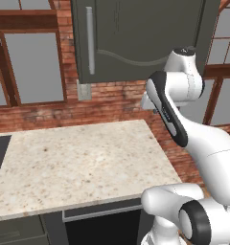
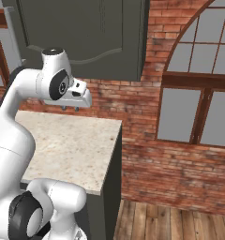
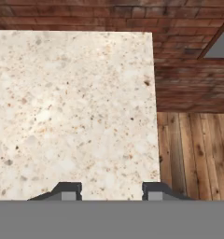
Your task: Open the cabinet, pick the kettle from the cabinet, and place it in the sink.
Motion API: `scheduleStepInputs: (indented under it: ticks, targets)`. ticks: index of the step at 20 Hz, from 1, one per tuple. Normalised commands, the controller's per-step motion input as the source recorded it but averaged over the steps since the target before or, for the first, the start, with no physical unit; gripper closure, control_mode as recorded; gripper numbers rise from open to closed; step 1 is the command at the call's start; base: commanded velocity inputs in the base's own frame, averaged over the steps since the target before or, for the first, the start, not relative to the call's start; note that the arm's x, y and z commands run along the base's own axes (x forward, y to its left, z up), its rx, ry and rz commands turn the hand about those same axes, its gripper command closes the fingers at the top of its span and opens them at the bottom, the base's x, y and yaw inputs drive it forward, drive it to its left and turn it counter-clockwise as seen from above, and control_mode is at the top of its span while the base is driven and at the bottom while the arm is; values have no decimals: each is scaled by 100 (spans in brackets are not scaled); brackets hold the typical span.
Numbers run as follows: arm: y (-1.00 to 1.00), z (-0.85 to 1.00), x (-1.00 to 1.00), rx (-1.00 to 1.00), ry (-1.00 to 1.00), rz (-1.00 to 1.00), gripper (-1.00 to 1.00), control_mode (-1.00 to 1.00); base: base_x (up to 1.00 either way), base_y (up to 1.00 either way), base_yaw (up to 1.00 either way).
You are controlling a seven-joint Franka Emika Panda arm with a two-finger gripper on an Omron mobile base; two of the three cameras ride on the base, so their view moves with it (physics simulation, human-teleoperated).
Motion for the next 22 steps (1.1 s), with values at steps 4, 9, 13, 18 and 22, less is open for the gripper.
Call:
scheduleStepInputs:
  ticks: [4,9,13,18,22]
  targets:
    - [0,0,-5,0,-1,1,-100,-100,0,0,0]
    - [5,2,-17,0,-16,4,-100,-100,0,0,0]
    - [15,15,-20,0,-26,0,-100,-100,0,0,0]
    - [24,27,-16,-3,-18,-1,-100,-100,0,0,0]
    - [27,35,-9,-1,-6,-3,-100,-100,0,0,0]
